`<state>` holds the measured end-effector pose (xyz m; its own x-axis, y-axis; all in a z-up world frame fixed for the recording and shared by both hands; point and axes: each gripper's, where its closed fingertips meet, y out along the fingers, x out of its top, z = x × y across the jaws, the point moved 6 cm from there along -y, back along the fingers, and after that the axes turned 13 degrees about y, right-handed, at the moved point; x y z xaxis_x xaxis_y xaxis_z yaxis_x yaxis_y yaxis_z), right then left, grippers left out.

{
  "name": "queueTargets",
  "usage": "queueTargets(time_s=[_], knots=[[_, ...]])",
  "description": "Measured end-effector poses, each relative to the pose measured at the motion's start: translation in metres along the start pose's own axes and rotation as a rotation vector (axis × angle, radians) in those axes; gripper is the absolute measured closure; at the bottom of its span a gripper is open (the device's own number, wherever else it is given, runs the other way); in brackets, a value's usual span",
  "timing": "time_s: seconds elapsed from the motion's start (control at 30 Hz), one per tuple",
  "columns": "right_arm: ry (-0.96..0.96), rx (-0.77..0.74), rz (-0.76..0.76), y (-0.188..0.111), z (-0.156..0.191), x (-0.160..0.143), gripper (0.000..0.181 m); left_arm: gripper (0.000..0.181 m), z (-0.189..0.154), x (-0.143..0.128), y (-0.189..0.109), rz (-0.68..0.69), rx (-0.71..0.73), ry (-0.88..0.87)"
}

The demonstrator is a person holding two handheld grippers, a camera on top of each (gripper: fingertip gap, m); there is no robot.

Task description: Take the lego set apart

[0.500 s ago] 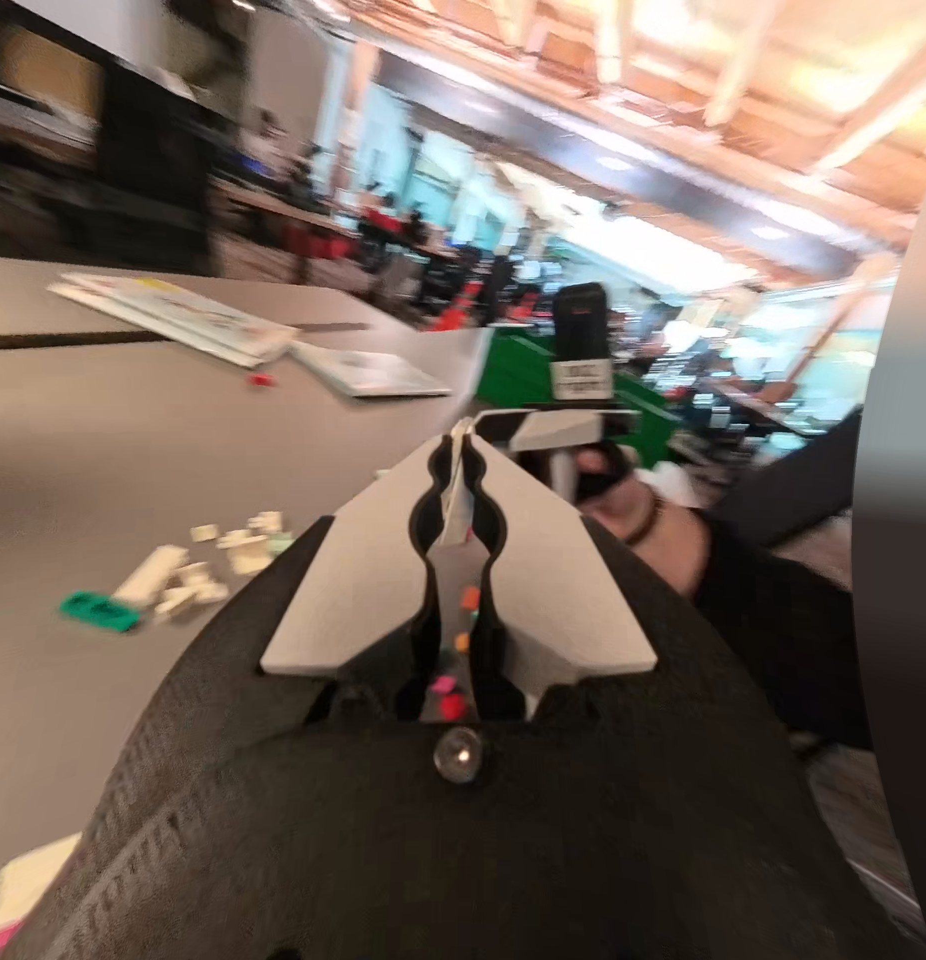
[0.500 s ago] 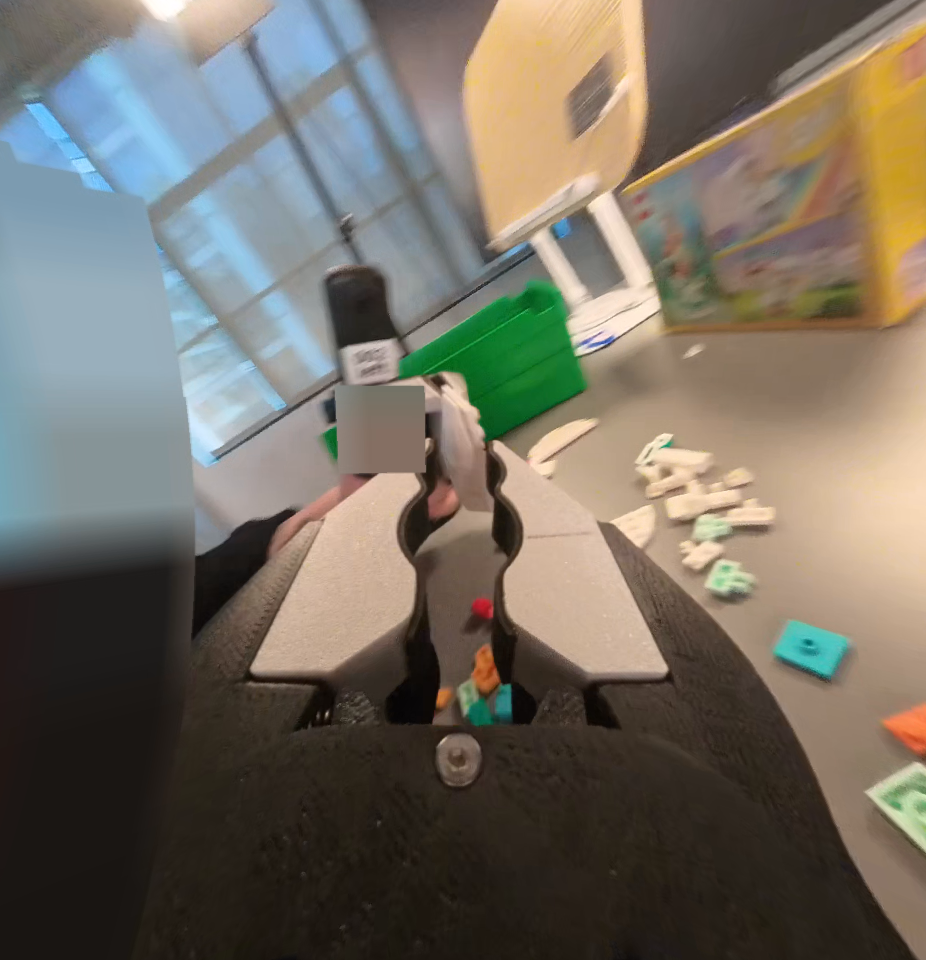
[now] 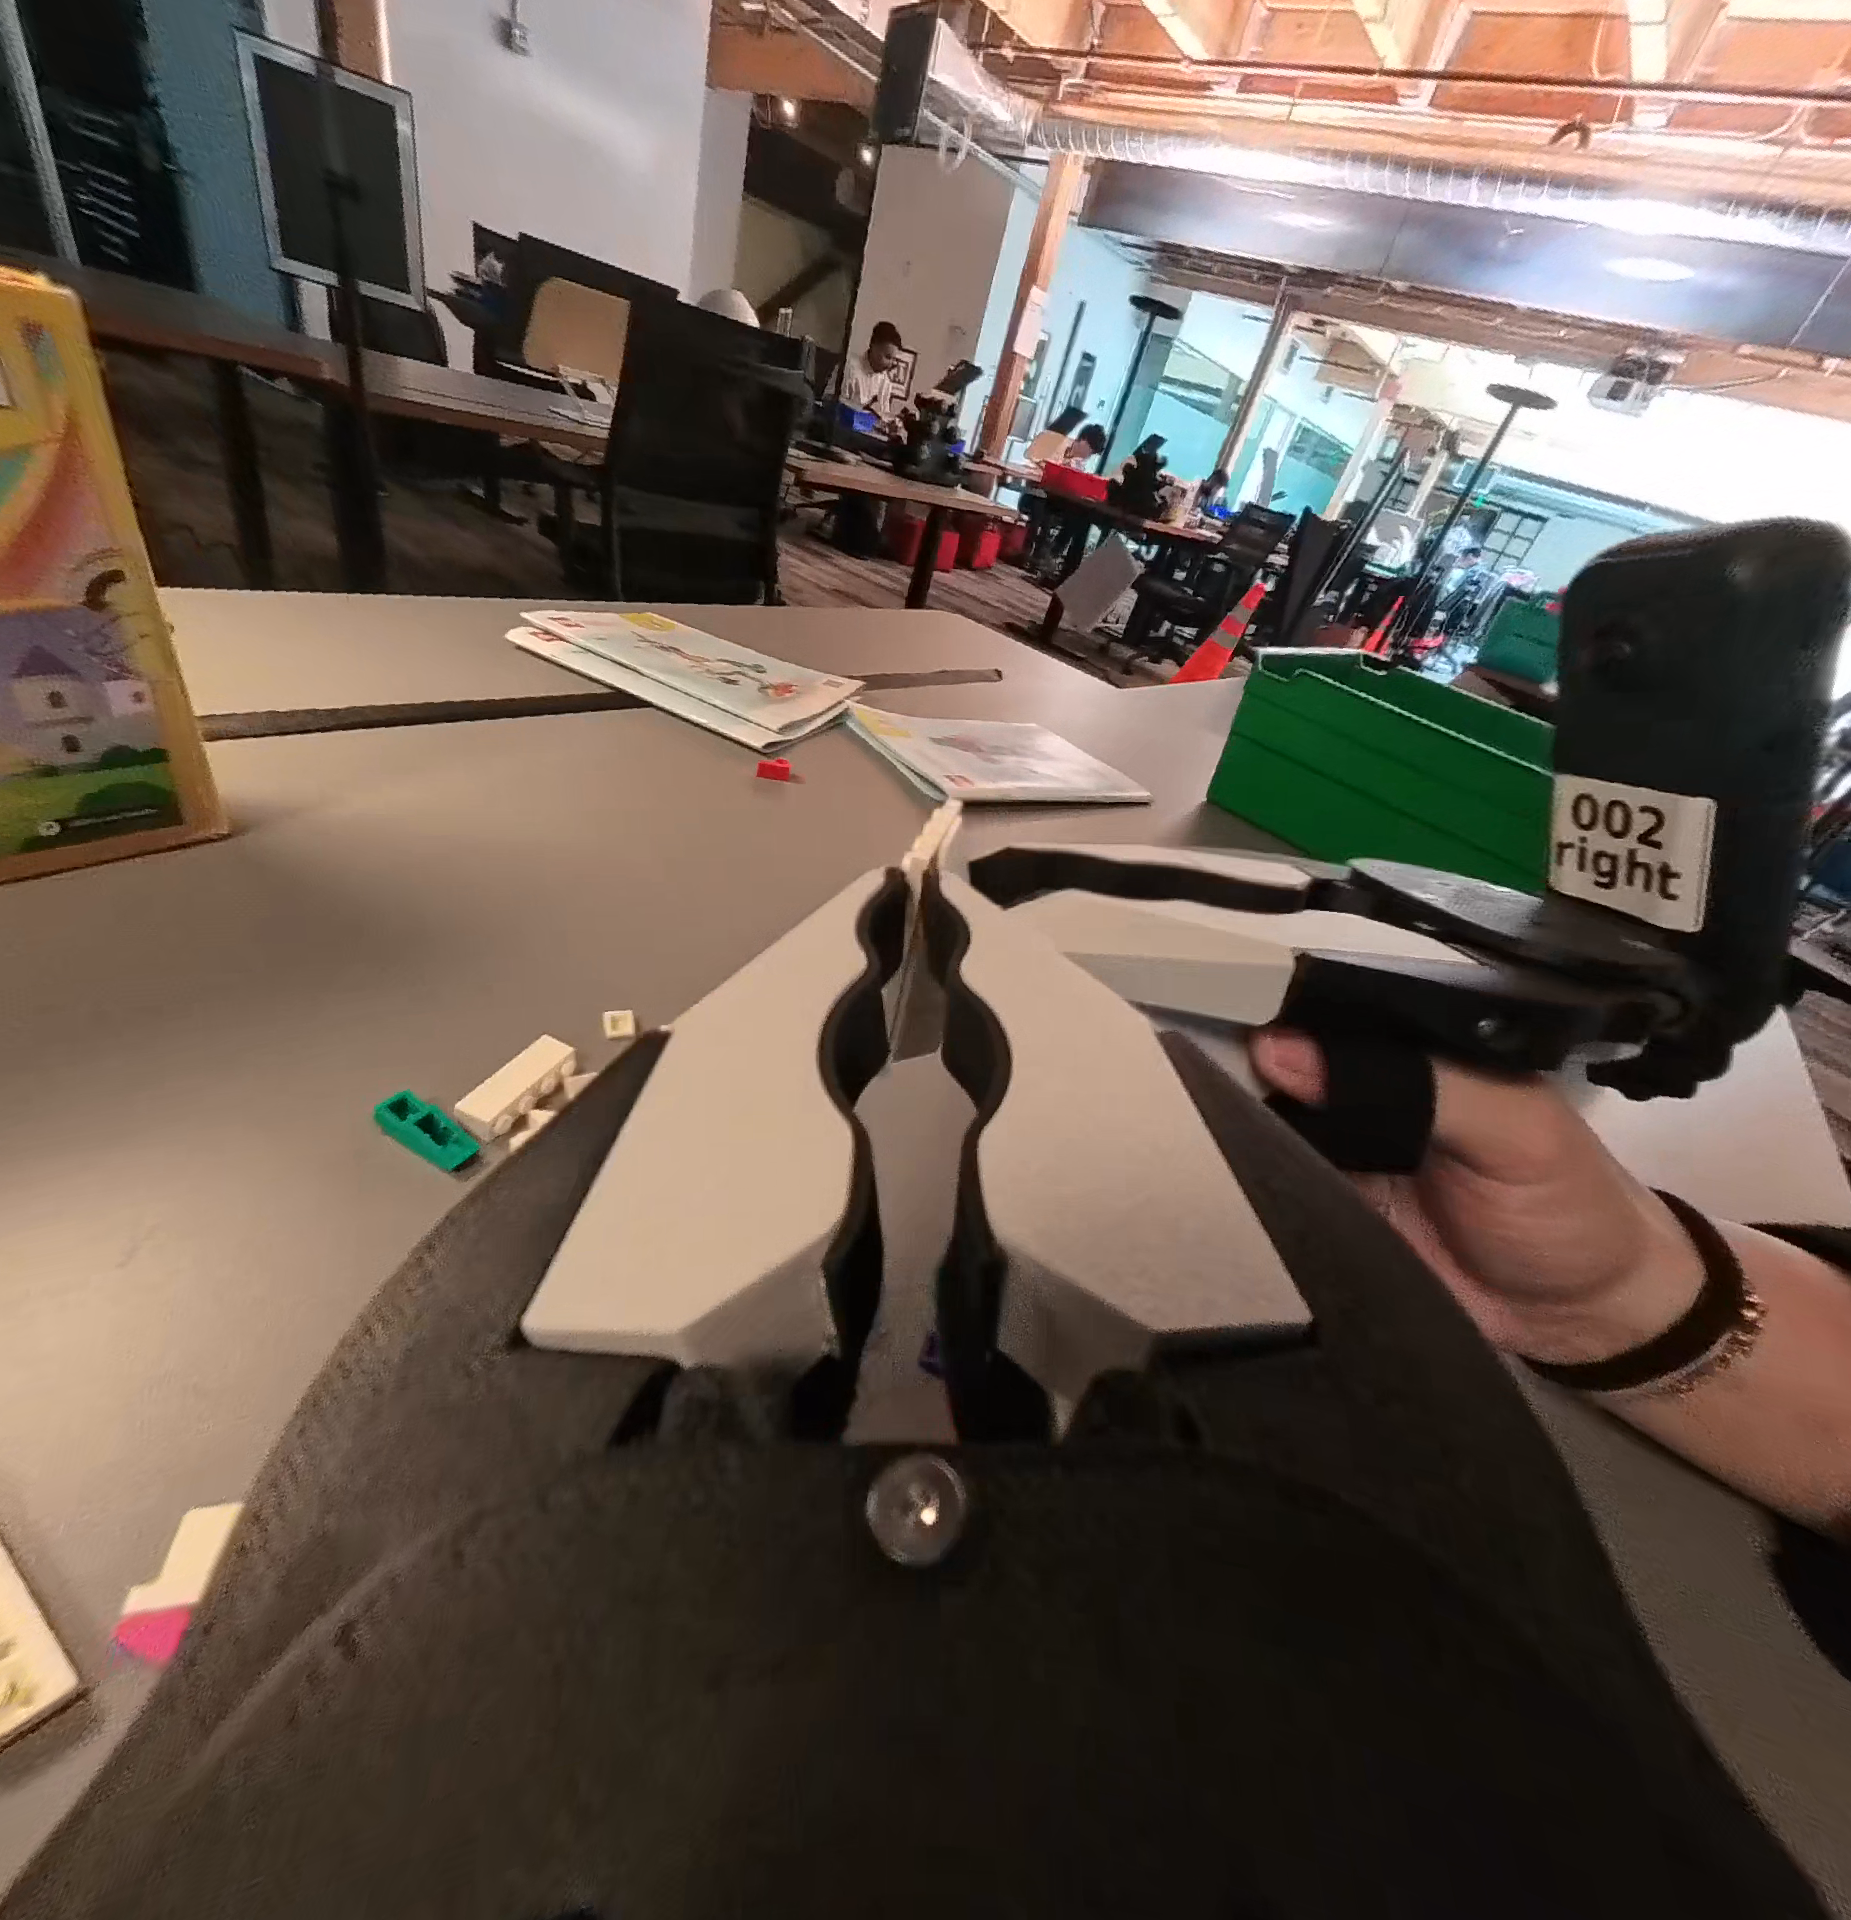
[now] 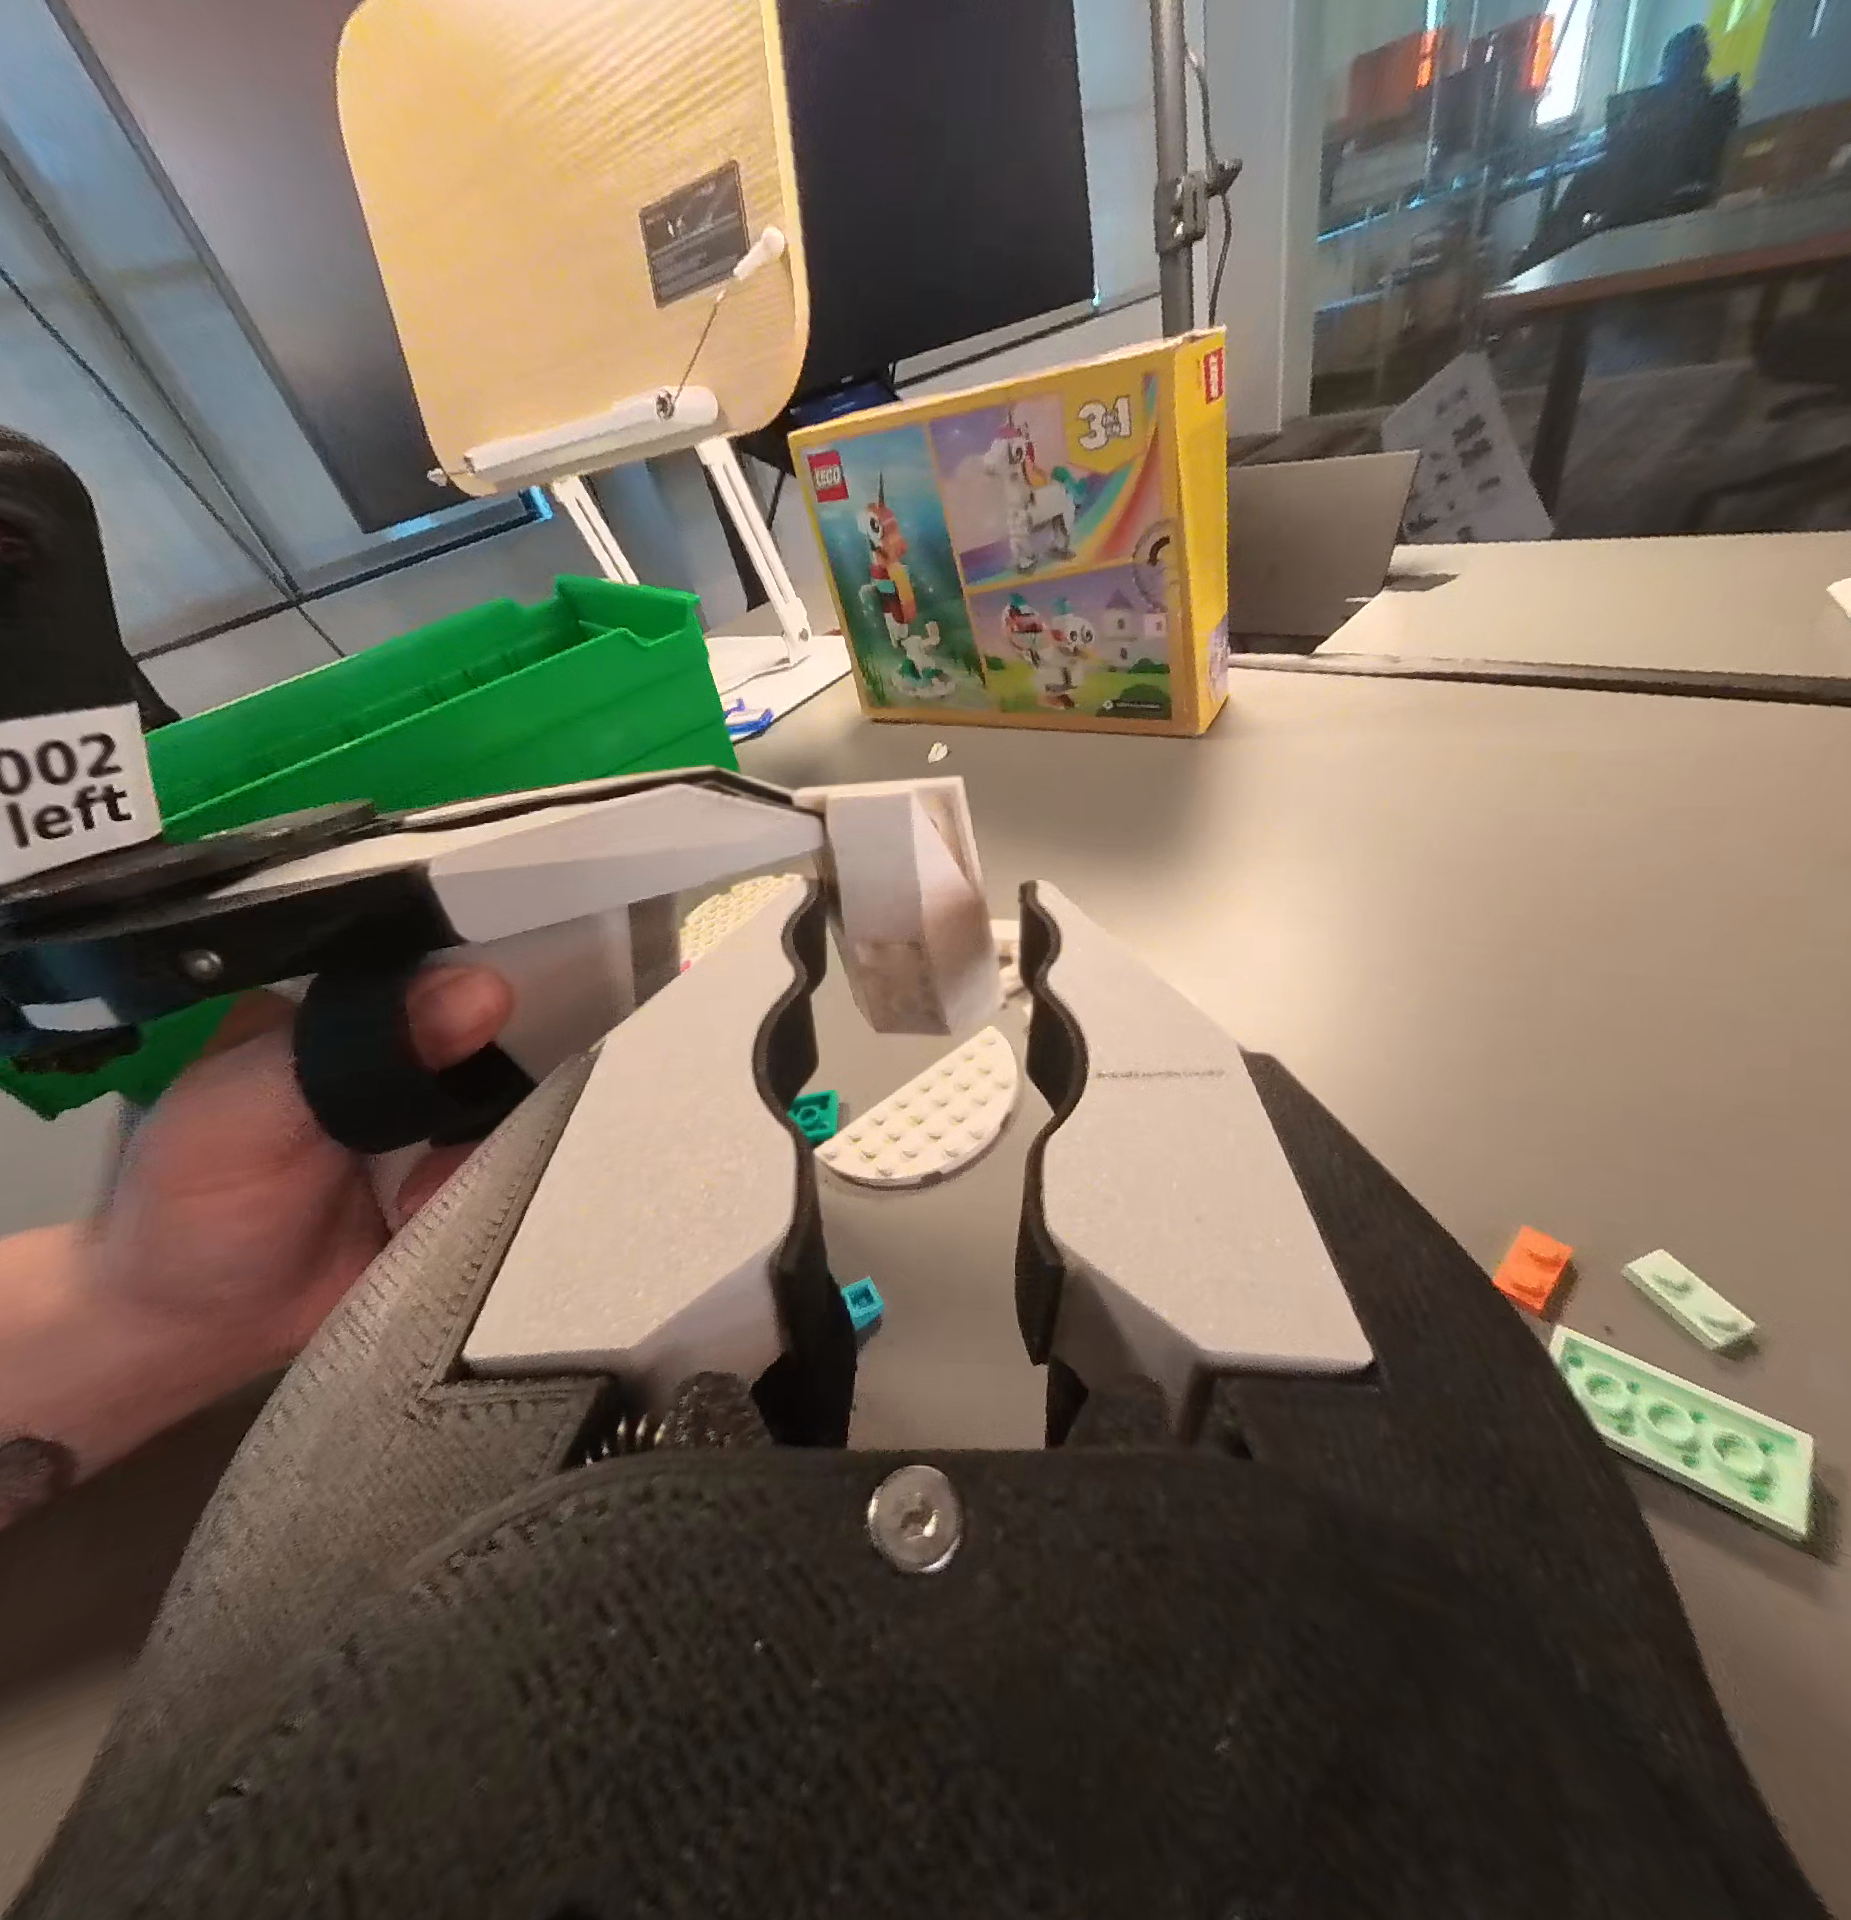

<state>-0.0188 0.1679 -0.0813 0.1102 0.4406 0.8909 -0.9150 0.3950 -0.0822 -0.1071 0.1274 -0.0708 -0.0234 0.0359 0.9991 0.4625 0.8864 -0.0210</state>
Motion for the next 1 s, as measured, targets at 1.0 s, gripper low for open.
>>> queueTargets(time_s=[1.0], knots=[[0.005,-0.416,0.046,0.002,-0.025,-0.008,0.170,0.181,0.004,-0.021,-0.007,0.190,0.140,0.061]])
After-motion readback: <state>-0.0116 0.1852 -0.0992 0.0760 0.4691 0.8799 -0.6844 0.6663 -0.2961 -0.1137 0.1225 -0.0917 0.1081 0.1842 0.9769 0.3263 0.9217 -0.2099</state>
